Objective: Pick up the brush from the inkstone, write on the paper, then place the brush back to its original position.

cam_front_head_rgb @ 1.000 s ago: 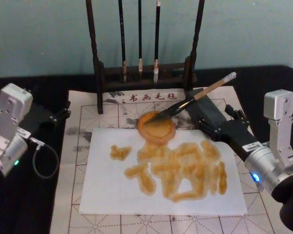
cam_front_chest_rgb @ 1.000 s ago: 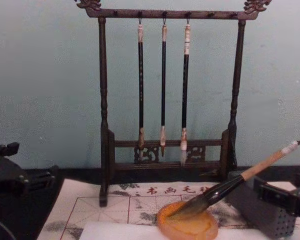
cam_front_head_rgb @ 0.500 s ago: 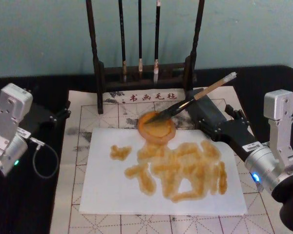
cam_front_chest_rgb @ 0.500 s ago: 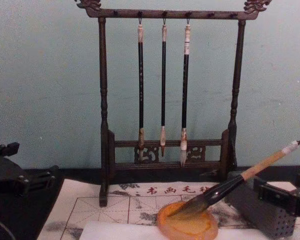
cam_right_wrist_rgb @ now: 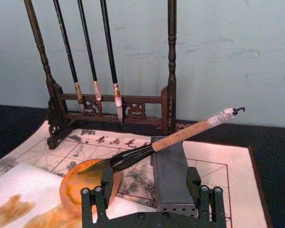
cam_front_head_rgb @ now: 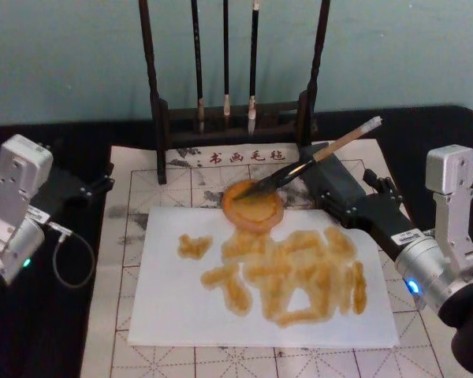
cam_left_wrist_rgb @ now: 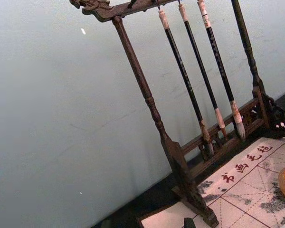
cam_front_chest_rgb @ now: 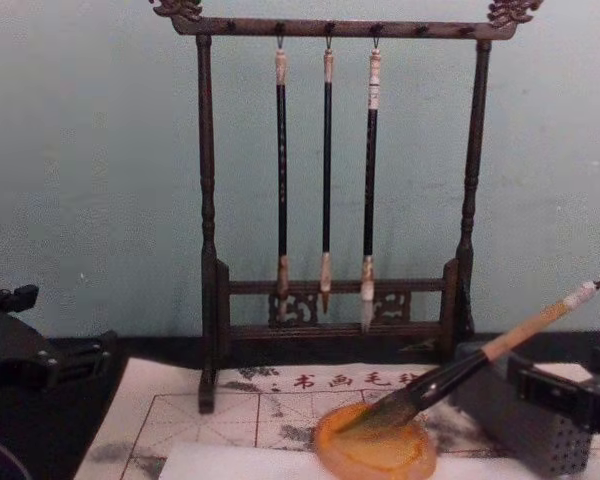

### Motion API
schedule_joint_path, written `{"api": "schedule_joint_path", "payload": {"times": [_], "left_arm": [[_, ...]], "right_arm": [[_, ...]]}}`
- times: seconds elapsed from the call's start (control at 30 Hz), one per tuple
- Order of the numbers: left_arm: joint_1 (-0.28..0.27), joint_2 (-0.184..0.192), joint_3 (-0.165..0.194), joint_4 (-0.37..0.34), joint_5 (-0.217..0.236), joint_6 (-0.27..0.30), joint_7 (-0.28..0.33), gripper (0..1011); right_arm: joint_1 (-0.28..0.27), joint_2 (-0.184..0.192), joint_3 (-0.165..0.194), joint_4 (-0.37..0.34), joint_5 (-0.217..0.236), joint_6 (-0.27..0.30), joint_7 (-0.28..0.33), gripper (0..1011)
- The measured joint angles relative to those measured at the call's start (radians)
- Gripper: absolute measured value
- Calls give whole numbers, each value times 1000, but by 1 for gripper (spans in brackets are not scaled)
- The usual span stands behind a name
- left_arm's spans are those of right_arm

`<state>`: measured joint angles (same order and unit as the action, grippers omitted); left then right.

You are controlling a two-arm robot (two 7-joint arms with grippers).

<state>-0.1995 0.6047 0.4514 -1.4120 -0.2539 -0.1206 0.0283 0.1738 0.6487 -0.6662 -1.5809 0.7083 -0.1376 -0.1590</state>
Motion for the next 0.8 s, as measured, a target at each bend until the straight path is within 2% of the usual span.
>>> {"api": "schedule_joint_path", "payload": {"times": [0.8], "left_arm": [[0, 0, 0, 0, 0, 0, 0, 1001]], "right_arm": [[0, 0, 0, 0, 0, 0, 0, 1000]]}}
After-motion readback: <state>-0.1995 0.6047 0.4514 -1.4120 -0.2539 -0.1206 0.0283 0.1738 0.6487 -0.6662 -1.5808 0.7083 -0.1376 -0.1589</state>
